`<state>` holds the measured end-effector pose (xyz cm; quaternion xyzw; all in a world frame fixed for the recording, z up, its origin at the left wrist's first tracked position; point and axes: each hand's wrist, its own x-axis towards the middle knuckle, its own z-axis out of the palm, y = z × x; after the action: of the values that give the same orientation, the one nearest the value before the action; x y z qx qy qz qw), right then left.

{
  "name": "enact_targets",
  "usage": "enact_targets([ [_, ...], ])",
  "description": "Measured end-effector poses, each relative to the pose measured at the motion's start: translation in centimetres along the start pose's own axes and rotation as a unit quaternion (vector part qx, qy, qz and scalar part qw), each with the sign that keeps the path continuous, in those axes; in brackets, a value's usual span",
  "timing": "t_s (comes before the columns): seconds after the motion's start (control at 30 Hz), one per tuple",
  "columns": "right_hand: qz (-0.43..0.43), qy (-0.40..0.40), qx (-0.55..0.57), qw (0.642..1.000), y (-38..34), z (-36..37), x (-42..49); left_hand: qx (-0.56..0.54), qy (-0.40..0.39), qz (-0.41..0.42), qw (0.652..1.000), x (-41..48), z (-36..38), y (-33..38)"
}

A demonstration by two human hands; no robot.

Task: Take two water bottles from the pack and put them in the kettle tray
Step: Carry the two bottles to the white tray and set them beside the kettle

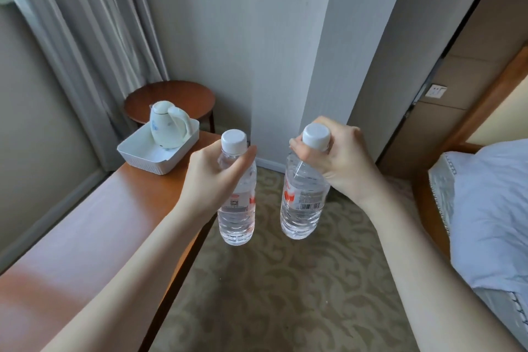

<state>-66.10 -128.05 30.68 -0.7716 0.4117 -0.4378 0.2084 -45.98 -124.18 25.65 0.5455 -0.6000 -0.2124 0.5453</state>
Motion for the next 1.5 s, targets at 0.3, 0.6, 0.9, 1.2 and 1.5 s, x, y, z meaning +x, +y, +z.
enact_targets([
  [0.3, -0.007, -0.070, 0.037, 0.997, 10.0, 3.8, 13.8, 0.018, 0.079, -0.069, 0.994, 11.3, 3.5, -7.1],
  [0.6, -0.031, -0.188, 0.065, 0.979, 17.5, 12.8, 26.1, 0.051, 0.128, -0.124, 0.983, 21.3, 3.9, -17.2],
  [0.9, -0.073, -0.318, 0.072, 0.943, 23.5, 21.9, 34.0, 0.095, 0.176, -0.221, 0.954, 25.5, 4.0, -24.0],
  [1.2, -0.190, -0.471, 0.089, 0.857, 31.1, 32.1, 37.5, 0.090, 0.292, -0.364, 0.880, 25.6, 5.8, -30.8],
  [1.5, -0.351, -0.564, 0.036, 0.747, 34.7, 39.9, 37.5, 0.123, 0.278, -0.463, 0.832, 25.4, 6.9, -35.0],
])
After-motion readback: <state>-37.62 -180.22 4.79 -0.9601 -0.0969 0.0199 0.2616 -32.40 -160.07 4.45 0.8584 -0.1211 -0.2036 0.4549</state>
